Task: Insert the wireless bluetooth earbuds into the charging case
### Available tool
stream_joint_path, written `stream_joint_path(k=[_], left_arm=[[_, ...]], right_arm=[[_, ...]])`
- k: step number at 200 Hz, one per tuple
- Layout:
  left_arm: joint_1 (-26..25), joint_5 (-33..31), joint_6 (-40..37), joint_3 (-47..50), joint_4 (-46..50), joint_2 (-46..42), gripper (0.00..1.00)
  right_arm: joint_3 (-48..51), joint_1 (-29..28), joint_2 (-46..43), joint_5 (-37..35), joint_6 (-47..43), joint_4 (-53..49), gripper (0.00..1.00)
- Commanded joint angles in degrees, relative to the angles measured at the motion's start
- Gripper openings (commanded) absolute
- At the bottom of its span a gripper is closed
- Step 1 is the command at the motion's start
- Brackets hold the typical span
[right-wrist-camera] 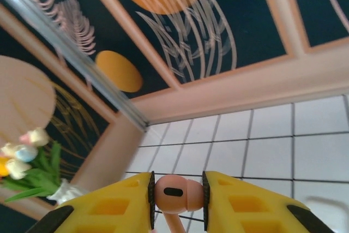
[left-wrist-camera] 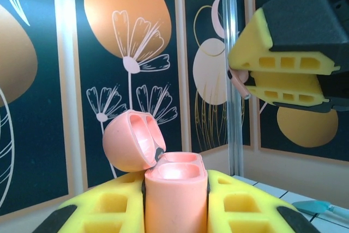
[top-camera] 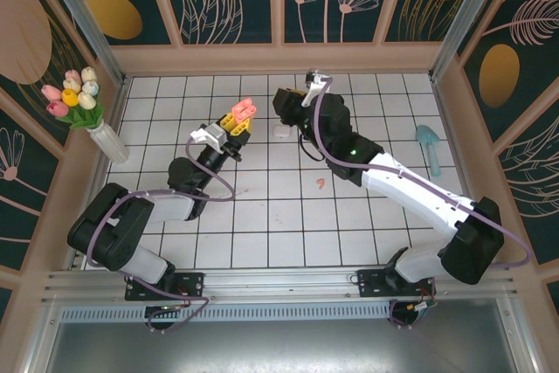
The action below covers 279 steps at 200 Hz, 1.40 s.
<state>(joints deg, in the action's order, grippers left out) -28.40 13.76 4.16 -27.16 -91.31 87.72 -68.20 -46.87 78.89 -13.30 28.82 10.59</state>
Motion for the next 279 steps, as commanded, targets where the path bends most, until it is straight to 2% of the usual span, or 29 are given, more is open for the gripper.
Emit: stream_joint_path(k=[1, 61, 125, 279], left_arm=[[-0.51, 1.45, 1.7, -2.49, -10.21, 0.88, 0.0], [-0.71, 2.06, 2.16, -5.8, -10.11, 2.79, 0.0], [-0.86, 1.91, 2.41, -7.12, -9.39, 3.11, 0.0], [-0.84, 2.59, 2.83, -7.38, -9.16, 2.1, 0.0]], right_arm=[[1.9, -0.48, -1.37, 7.58, -3.64, 11.68, 0.3], [4.57, -0.85, 0.7, 18.12, -4.65, 22.09, 0.29], [3.28, -1.63, 4.7, 22.89, -4.12, 24.83, 0.29], [5.88, -1.73, 7.06, 18.5, -3.6, 27.57, 0.27]])
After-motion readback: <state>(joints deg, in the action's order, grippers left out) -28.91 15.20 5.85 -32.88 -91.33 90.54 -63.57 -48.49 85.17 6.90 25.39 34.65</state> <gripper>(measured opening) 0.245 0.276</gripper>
